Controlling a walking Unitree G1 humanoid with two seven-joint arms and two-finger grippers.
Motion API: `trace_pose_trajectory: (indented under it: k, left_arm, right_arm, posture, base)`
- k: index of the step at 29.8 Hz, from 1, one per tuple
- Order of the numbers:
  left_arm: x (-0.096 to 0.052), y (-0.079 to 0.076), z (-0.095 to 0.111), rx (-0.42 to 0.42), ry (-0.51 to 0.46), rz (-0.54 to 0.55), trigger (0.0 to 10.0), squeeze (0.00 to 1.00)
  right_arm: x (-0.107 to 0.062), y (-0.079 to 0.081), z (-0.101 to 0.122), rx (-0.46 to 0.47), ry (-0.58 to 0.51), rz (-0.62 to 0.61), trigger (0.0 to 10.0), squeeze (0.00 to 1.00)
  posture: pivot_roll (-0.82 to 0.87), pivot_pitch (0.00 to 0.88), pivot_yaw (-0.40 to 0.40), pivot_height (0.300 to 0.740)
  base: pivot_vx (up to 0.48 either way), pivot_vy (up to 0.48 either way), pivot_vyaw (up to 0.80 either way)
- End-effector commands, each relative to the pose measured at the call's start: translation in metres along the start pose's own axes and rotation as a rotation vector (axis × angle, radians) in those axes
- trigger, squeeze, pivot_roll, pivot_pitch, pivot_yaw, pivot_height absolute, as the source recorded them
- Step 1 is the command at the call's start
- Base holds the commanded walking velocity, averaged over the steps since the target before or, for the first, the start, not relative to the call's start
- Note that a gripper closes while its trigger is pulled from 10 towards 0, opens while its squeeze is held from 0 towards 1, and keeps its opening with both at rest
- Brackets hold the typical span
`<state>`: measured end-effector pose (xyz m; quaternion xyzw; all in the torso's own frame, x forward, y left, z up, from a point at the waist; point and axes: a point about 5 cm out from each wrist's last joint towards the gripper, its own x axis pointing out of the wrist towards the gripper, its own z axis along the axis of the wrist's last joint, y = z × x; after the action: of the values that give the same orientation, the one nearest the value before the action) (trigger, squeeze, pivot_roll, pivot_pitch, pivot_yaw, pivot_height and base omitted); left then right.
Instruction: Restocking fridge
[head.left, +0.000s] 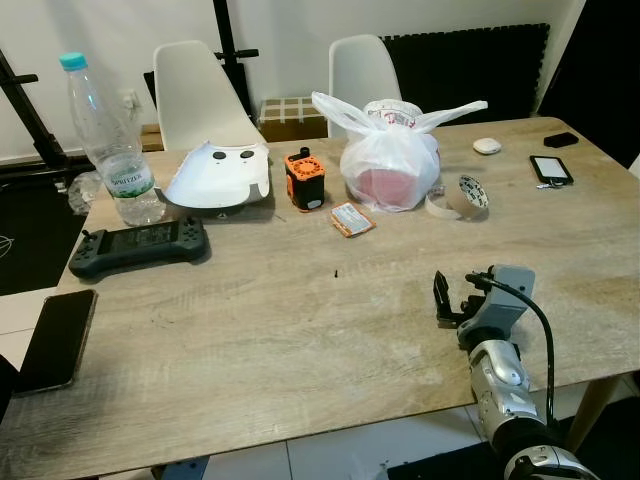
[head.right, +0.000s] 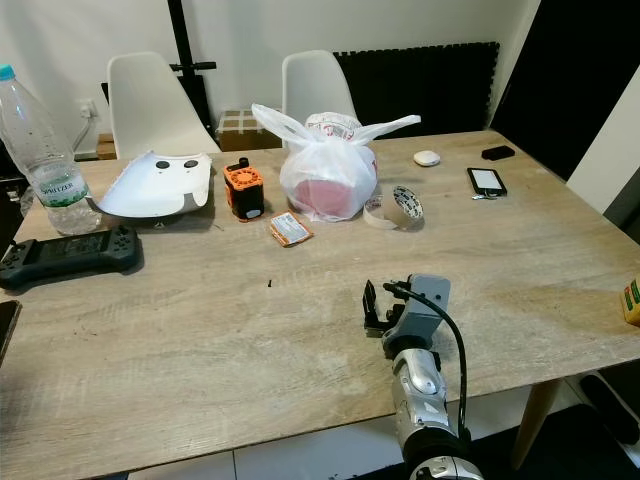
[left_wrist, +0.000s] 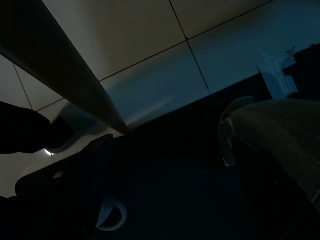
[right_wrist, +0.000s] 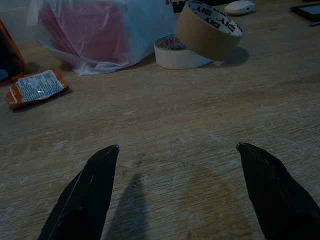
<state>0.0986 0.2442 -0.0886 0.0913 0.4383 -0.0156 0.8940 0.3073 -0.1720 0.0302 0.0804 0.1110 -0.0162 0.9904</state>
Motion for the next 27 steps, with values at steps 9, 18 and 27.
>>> trace_pose_trajectory:
  k: [9, 18, 27]
  left_arm:
    - [-0.0003, -0.0036, -0.0022, -0.014, -0.001, 0.001, 10.0, 0.00]
    - [-0.0002, -0.0026, -0.0017, 0.005, -0.001, 0.000, 10.0, 0.00]
    - [-0.0002, -0.0021, -0.0009, 0.017, -0.010, 0.002, 10.0, 0.00]
  right_arm:
    - [-0.0097, 0.0008, -0.0240, -0.009, 0.105, 0.004, 10.0, 0.00]
    - [-0.0103, 0.0018, -0.0262, -0.001, 0.115, 0.004, 10.0, 0.00]
    - [-0.0109, 0.0007, -0.0272, -0.002, 0.118, 0.003, 10.0, 0.00]
  posture:
    - [0.04, 0.000, -0.011, 0.740]
    - [0.04, 0.000, -0.009, 0.740]
    - [0.04, 0.000, -0.008, 0.740]
  base:
    - [0.000, 0.000, 0.00]
    - [0.000, 0.000, 0.00]
    - [0.000, -0.360, 0.00]
